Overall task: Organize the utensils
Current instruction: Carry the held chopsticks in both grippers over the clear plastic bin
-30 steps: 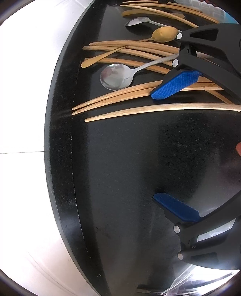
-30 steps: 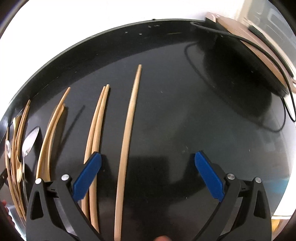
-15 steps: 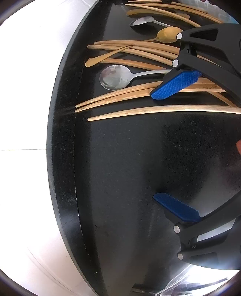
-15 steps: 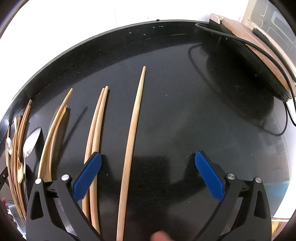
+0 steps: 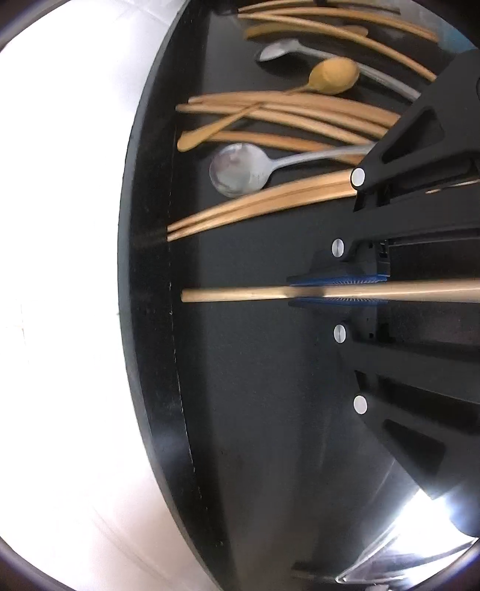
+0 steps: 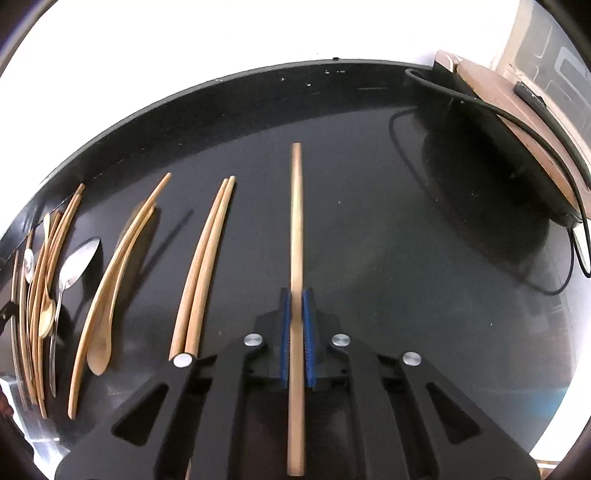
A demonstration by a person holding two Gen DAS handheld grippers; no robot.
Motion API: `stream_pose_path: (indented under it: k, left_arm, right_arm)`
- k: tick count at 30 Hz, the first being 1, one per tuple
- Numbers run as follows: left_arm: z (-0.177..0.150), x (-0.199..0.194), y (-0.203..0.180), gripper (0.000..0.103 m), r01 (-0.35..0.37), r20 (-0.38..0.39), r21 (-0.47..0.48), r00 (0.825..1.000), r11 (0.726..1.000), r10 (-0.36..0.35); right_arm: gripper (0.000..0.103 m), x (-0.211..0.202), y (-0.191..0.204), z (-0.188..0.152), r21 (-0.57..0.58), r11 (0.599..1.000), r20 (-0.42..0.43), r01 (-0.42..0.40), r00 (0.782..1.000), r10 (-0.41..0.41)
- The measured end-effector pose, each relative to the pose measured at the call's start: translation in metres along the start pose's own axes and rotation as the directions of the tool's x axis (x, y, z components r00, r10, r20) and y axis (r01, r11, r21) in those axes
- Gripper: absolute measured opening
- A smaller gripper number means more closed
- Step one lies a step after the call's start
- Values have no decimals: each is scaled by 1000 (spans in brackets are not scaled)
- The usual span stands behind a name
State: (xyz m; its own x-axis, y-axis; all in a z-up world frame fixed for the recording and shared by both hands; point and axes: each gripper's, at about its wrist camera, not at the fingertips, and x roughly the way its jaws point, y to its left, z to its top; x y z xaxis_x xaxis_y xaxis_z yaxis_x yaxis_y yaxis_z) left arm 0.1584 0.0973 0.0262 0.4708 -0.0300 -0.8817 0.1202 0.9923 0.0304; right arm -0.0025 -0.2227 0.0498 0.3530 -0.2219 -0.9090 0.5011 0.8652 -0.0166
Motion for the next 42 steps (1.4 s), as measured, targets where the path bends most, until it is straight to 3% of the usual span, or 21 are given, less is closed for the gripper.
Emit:
stream_pose_path:
  k: [2, 6, 10, 12, 15, 17, 20, 22, 28, 31, 34, 38, 42]
  left_arm:
    - [2, -12, 5, 4, 38, -18, -26, 999, 999, -39]
    - [9, -71, 7, 5, 59, 80, 11, 995, 998, -59]
    - [19, -137, 7, 5, 74, 148, 55, 986, 996, -81]
    - [17, -163, 8, 5, 59, 174, 71, 982, 996, -71]
    - [7, -191, 13, 5, 39, 185, 58, 981, 998, -49]
    - [-7, -202, 20, 5, 22, 175, 38, 984, 999, -28]
    - [-35, -207, 42, 5, 10, 131, -21, 991, 1000, -7]
    - [-52, -212, 67, 5, -23, 111, -56, 993, 998, 29]
    - [-72, -250, 145, 5, -65, 123, -164, 989, 984, 86]
    - [-87, -247, 184, 5, -73, 98, -222, 991, 972, 96]
    - [-102, -236, 205, 5, -43, 84, -224, 994, 974, 63]
    - [-112, -229, 237, 5, 9, 69, -182, 998, 983, 4]
    - [-118, -211, 271, 5, 61, 51, -151, 997, 987, -54]
  right_arm:
    - [7, -9, -6, -2, 34, 999, -8, -42, 999, 43]
    - [7, -61, -3, 0, 8, 991, 100, -134, 986, 133]
    - [7, -124, 15, 10, -62, 961, 211, -269, 938, 276]
    - [7, -142, 34, 12, -94, 937, 225, -338, 909, 350]
    - [7, -151, 65, -4, -141, 884, 159, -446, 871, 465]
    - [7, -142, 98, -35, -176, 833, 34, -524, 843, 537]
    - [7, -127, 145, -89, -244, 763, -145, -598, 801, 581]
    - [7, -126, 165, -105, -274, 729, -202, -627, 779, 594]
    - [7, -168, 224, -100, -391, 647, -178, -654, 744, 644]
    - [7, -181, 258, -123, -423, 617, -223, -664, 736, 640]
    - [7, -183, 298, -160, -438, 601, -279, -669, 736, 617]
    - [7, -188, 344, -182, -408, 635, -280, -656, 752, 597]
    - [7, -198, 382, -206, -428, 660, -252, -617, 783, 569]
